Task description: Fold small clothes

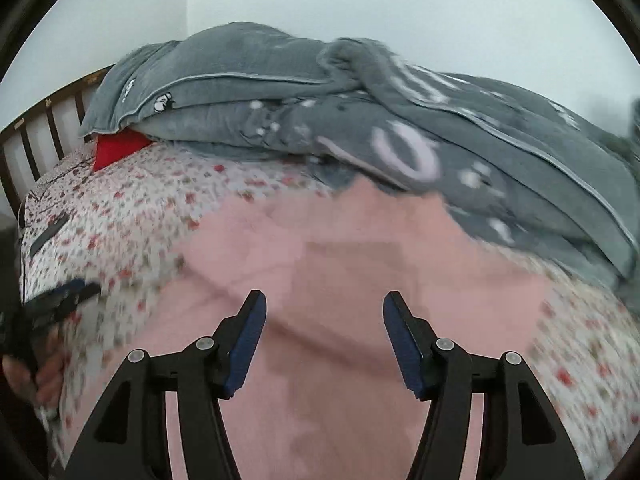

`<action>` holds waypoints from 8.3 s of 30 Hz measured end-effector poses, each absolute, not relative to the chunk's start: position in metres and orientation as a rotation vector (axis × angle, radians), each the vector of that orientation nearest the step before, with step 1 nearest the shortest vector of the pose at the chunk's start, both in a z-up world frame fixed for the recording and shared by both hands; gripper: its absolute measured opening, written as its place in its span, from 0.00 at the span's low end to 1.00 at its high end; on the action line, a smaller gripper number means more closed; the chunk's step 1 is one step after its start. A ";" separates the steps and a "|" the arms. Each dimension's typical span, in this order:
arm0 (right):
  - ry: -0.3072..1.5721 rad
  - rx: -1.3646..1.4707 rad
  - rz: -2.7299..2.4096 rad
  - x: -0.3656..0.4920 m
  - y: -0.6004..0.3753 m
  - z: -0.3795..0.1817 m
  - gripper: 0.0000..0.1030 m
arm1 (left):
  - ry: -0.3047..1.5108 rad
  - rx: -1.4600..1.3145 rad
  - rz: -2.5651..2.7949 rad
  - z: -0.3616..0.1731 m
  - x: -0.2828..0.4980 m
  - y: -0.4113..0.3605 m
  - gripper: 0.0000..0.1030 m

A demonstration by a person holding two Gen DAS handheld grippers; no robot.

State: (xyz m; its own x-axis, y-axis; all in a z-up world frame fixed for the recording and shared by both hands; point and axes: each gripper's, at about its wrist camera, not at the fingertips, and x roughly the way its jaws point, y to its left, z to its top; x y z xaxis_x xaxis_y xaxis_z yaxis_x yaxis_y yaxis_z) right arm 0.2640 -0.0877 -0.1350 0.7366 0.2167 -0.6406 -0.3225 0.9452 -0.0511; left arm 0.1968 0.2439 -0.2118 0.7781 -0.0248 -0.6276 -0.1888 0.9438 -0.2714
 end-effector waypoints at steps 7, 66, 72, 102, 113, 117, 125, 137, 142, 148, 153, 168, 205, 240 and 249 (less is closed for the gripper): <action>0.706 0.026 0.087 0.191 -0.185 -0.150 0.57 | 0.678 -0.283 0.124 -0.195 0.173 0.220 0.77; 0.828 0.181 0.279 -0.023 -0.197 -0.220 0.13 | 0.819 -0.169 -0.161 -0.204 -0.002 0.164 0.28; 0.742 0.201 0.235 -0.018 -0.222 -0.187 0.40 | 0.723 -0.200 -0.113 -0.163 0.020 0.190 0.53; 0.847 0.238 0.069 0.291 -0.241 -0.194 0.49 | 0.797 -0.199 -0.146 -0.179 0.326 0.174 0.07; 0.855 0.256 0.064 0.316 -0.238 -0.199 0.19 | 0.724 -0.282 -0.257 -0.154 0.329 0.176 0.05; 0.785 0.283 0.088 0.308 -0.243 -0.185 0.12 | 0.686 -0.311 -0.267 -0.143 0.336 0.180 0.05; 0.854 0.217 -0.006 0.319 -0.243 -0.197 0.28 | 0.827 -0.177 -0.132 -0.192 0.349 0.169 0.09; 0.830 -0.079 0.036 0.311 -0.179 -0.193 0.35 | 0.794 -0.073 -0.210 -0.182 0.320 0.114 0.45; 0.814 0.030 -0.061 0.309 -0.215 -0.195 0.28 | 0.780 -0.070 -0.148 -0.191 0.314 0.120 0.42; 0.783 0.074 -0.069 0.274 -0.234 -0.183 0.31 | 0.793 -0.112 -0.106 -0.188 0.281 0.141 0.50; 0.743 0.091 -0.055 0.221 -0.236 -0.166 0.34 | 0.809 -0.140 -0.096 -0.187 0.237 0.154 0.50; 0.734 0.101 0.016 0.073 -0.226 -0.150 0.34 | 0.735 -0.095 -0.044 -0.165 0.102 0.151 0.57; 0.877 0.158 0.210 -0.009 -0.179 -0.248 0.07 | 0.878 -0.201 -0.242 -0.232 0.018 0.146 0.07; 0.615 0.300 0.376 0.061 -0.215 -0.078 0.04 | 0.667 -0.433 -0.307 -0.080 0.105 0.185 0.06; 0.648 0.366 0.336 0.175 -0.223 -0.072 0.04 | 0.724 -0.465 -0.236 -0.088 0.216 0.175 0.07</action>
